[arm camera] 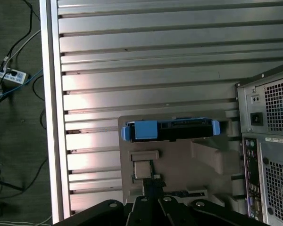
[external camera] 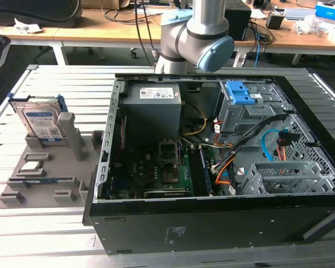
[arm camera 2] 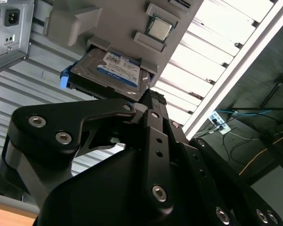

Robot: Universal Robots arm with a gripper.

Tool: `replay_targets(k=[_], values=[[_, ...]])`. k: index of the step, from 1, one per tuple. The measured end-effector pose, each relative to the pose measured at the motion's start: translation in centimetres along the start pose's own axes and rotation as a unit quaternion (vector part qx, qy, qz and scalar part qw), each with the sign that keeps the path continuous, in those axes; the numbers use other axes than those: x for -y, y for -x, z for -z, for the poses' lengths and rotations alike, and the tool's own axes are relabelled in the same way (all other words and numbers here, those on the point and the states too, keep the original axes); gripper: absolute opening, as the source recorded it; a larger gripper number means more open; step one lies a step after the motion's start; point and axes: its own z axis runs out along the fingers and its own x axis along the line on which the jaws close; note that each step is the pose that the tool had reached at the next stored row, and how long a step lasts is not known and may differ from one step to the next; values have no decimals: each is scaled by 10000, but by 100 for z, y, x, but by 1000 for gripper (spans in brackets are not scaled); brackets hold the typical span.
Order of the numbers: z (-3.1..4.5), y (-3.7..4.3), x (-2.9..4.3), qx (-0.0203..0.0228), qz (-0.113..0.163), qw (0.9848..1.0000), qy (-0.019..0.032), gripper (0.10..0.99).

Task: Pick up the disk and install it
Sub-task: 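Reach for the disk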

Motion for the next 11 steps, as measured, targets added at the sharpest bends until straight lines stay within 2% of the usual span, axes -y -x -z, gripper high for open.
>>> replay_targets(k=[11], values=[[6,-205,15,0,0,10000,0,106]])
